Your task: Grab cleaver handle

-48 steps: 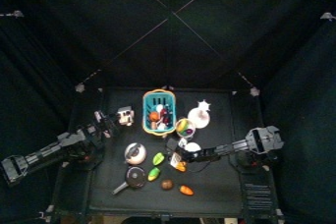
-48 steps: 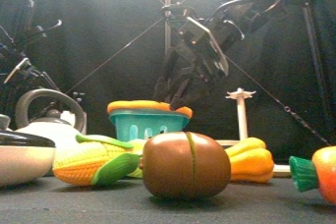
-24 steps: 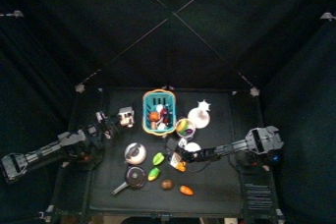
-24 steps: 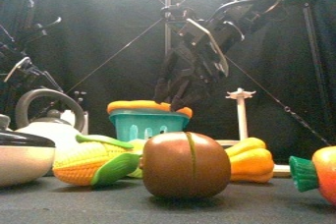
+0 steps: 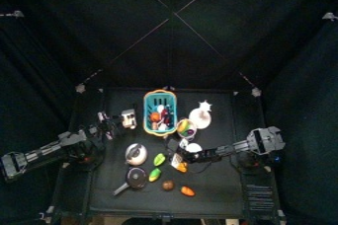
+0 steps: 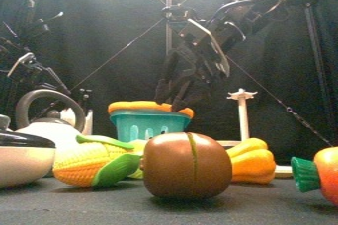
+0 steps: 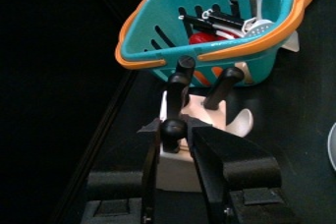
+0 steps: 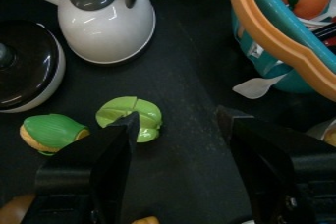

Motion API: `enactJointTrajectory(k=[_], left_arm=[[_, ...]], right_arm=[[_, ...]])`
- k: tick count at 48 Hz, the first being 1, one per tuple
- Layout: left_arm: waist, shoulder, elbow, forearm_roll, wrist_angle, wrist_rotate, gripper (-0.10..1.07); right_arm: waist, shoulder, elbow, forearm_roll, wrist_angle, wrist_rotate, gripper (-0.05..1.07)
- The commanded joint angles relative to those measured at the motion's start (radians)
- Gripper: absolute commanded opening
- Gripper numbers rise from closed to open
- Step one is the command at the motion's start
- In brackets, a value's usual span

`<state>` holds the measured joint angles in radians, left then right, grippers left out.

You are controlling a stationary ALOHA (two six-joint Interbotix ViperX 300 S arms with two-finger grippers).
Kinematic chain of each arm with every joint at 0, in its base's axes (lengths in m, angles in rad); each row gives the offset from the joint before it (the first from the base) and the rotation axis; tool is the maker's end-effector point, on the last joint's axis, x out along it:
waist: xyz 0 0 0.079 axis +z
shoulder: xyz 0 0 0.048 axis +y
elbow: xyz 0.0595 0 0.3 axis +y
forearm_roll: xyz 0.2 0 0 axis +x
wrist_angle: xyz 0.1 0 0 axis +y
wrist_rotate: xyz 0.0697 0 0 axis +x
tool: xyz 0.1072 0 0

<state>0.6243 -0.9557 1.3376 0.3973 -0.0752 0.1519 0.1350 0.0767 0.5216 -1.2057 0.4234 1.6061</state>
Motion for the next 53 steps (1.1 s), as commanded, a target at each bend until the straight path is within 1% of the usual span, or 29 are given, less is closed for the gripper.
enactJointTrajectory(k=[1,9,19,23,26,32,37,42,46,53], left_arm=[[-0.017,0.005,-0.032,-0.002,-0.005,-0.003,0.65],[-0.035,-0.008,-0.038,0.0,-0.003,-0.002,0.65],[-0.037,-0.018,-0.049,-0.002,0.0,-0.002,0.65],[-0.037,-0.018,-0.04,-0.005,0.009,-0.003,0.65],[-0.037,-0.018,-0.031,-0.006,0.018,-0.006,0.65],[-0.037,-0.018,-0.012,-0.037,0.025,-0.005,0.65],[-0.043,-0.018,-0.012,-0.06,0.025,-0.003,0.65],[-0.054,-0.017,-0.017,-0.061,0.025,-0.003,0.65],[-0.063,-0.017,-0.025,-0.061,0.025,-0.002,0.65],[-0.074,-0.017,-0.043,-0.06,0.025,-0.002,0.65]], right_arm=[[-0.005,-0.017,-0.012,-0.002,-0.003,0.002,0.95],[-0.005,-0.017,-0.015,-0.003,-0.003,0.003,0.95],[-0.006,-0.015,-0.032,-0.011,-0.003,0.005,0.95],[-0.008,-0.008,-0.064,-0.041,-0.003,0.002,0.95],[-0.012,0.003,-0.091,-0.081,-0.003,0.002,0.95],[-0.026,0.026,-0.147,-0.167,-0.003,0.002,0.95],[-0.052,0.049,-0.199,-0.225,-0.003,0.002,0.95],[-0.08,0.08,-0.255,-0.284,-0.003,0.002,0.95],[-0.1,0.104,-0.288,-0.305,-0.003,0.002,0.95],[-0.135,0.129,-0.327,-0.311,-0.003,0.002,0.95]])
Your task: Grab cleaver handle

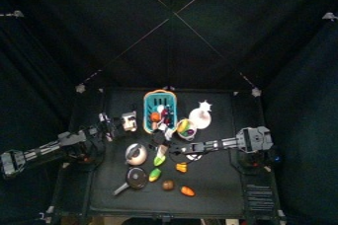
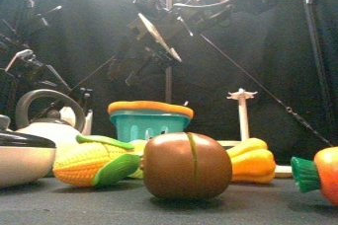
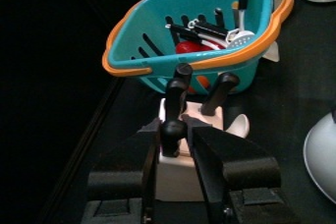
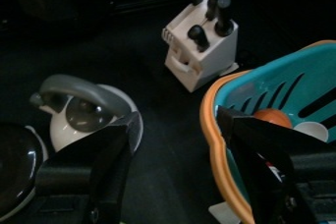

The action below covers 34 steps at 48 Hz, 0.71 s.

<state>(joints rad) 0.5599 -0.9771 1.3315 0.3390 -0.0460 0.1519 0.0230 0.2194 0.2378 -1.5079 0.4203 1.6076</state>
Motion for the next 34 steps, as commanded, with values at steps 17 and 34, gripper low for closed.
enactJointTrajectory(k=[17,34], left_arm=[[-0.014,0.005,-0.029,-0.005,-0.009,-0.003,0.65],[-0.017,0.009,-0.012,-0.011,-0.012,-0.005,0.65]], right_arm=[[-0.077,0.051,-0.176,-0.092,-0.015,0.0,0.94],[-0.112,0.138,-0.301,-0.106,-0.121,-0.003,0.93]])
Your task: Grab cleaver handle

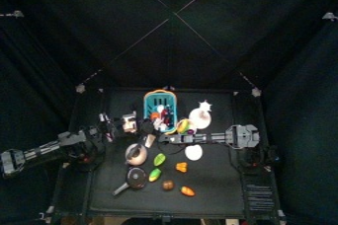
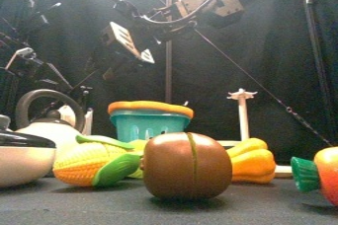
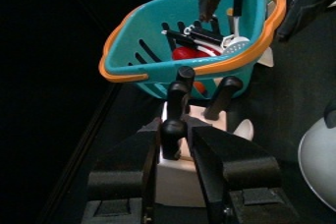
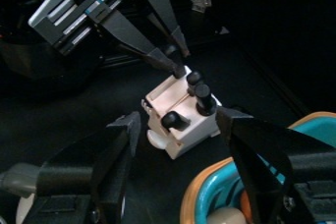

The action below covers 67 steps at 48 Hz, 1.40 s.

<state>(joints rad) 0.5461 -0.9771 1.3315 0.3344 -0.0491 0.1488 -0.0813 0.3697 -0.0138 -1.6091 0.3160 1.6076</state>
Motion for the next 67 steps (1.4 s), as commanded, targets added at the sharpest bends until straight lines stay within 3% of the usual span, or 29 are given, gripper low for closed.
enactJointTrajectory(k=[1,5,22,35,57,67], left_arm=[[-0.003,0.009,-0.012,-0.006,-0.009,-0.002,0.65],[-0.003,0.012,-0.011,-0.009,-0.008,-0.002,0.65],[-0.003,0.011,-0.008,-0.009,-0.011,-0.002,0.65],[-0.008,0.012,-0.008,-0.009,-0.021,-0.002,0.65],[-0.009,0.011,-0.006,-0.014,-0.021,-0.002,0.65],[-0.015,0.011,-0.009,-0.018,-0.021,0.0,0.65]], right_arm=[[-0.009,-0.008,-0.055,-0.006,-0.021,-0.003,0.92],[-0.008,0.009,-0.077,-0.015,-0.035,-0.003,0.86],[-0.015,0.064,-0.138,0.003,-0.08,-0.003,0.41],[-0.04,0.127,-0.227,0.11,-0.077,-0.005,0.16],[-0.032,0.137,-0.23,0.199,0.061,-0.046,0.14],[-0.04,0.144,-0.244,0.376,0.054,-0.207,0.13]])
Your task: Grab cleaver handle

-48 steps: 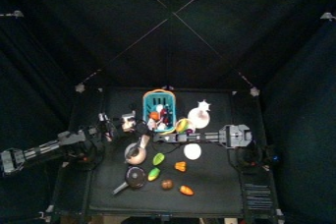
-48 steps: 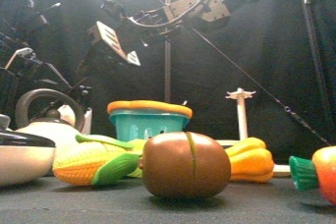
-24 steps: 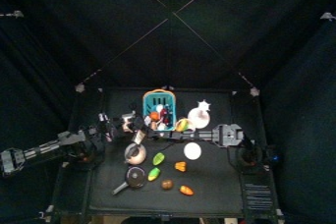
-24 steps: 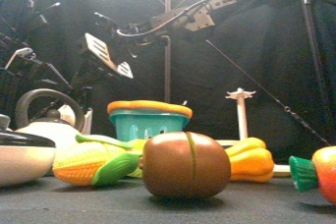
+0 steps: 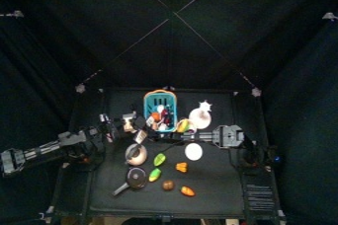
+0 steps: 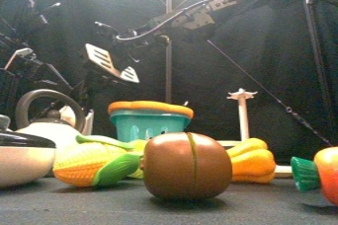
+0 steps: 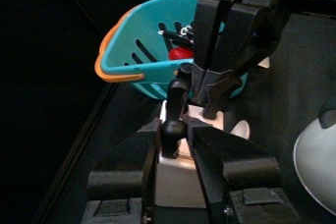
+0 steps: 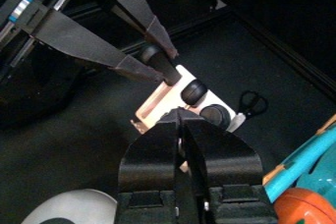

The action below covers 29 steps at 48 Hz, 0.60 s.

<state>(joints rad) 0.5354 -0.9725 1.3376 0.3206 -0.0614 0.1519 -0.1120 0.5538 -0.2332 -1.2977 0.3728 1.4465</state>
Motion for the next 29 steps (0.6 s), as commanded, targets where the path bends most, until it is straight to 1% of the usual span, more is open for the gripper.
enactJointTrajectory(k=[1,8,17,24,29], left_arm=[[-0.006,0.006,-0.017,-0.005,-0.011,-0.003,0.65],[-0.011,0.006,-0.018,-0.005,-0.028,-0.003,0.65],[-0.014,0.006,-0.018,-0.005,-0.04,-0.003,0.65],[-0.021,0.006,-0.017,-0.005,-0.04,-0.003,0.65],[-0.026,0.006,-0.014,-0.003,-0.04,-0.005,0.65]], right_arm=[[-0.009,-0.034,-0.031,0.091,-0.005,-0.077,0.13],[-0.009,-0.009,-0.081,0.209,-0.003,-0.219,0.13],[-0.008,0.021,-0.153,0.311,0.002,-0.344,0.13],[-0.008,0.038,-0.183,0.368,0.023,-0.38,0.13],[-0.008,0.043,-0.193,0.371,0.055,-0.38,0.13]])
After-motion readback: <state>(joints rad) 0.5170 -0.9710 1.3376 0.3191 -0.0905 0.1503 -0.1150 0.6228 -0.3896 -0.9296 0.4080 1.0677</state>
